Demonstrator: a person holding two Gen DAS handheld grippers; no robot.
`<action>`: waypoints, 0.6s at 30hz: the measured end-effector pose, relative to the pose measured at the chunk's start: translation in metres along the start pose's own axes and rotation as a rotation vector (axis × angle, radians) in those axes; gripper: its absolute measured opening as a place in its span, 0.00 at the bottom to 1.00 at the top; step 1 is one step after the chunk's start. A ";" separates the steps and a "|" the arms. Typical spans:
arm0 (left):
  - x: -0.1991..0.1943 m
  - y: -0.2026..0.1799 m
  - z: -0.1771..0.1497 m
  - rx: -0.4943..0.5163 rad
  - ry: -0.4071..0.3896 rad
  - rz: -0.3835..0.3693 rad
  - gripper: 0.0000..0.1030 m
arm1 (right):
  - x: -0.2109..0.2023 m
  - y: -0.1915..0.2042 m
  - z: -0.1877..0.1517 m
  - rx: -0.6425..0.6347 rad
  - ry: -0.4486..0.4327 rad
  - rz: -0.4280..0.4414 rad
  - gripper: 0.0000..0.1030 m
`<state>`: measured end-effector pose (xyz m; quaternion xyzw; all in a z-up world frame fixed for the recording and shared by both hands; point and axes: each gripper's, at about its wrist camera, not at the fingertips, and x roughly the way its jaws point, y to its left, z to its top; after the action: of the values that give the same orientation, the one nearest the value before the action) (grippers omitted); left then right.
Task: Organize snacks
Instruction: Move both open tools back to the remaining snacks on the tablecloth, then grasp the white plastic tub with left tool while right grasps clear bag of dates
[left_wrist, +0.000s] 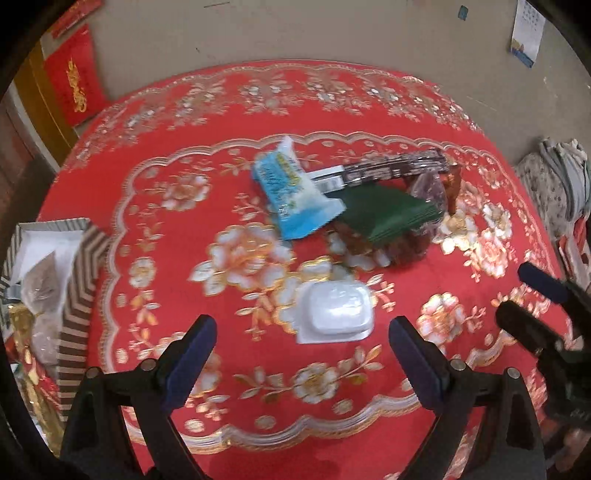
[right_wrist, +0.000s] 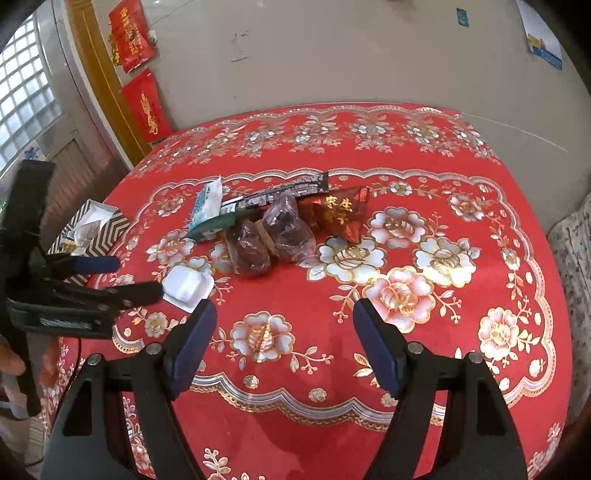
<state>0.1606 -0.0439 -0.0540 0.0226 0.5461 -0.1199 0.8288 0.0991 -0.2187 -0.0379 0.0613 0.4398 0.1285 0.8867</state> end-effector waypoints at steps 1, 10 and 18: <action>0.002 -0.002 0.001 -0.004 0.003 0.003 0.92 | 0.000 -0.002 -0.001 0.006 -0.001 0.001 0.74; 0.024 -0.017 0.007 0.008 0.075 -0.014 0.56 | 0.001 -0.010 -0.002 0.026 -0.002 0.008 0.74; 0.028 -0.020 0.010 0.008 0.063 -0.008 0.56 | 0.000 -0.009 -0.001 0.025 -0.005 0.014 0.74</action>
<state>0.1758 -0.0694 -0.0731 0.0276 0.5716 -0.1246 0.8106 0.0998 -0.2275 -0.0406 0.0758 0.4385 0.1288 0.8862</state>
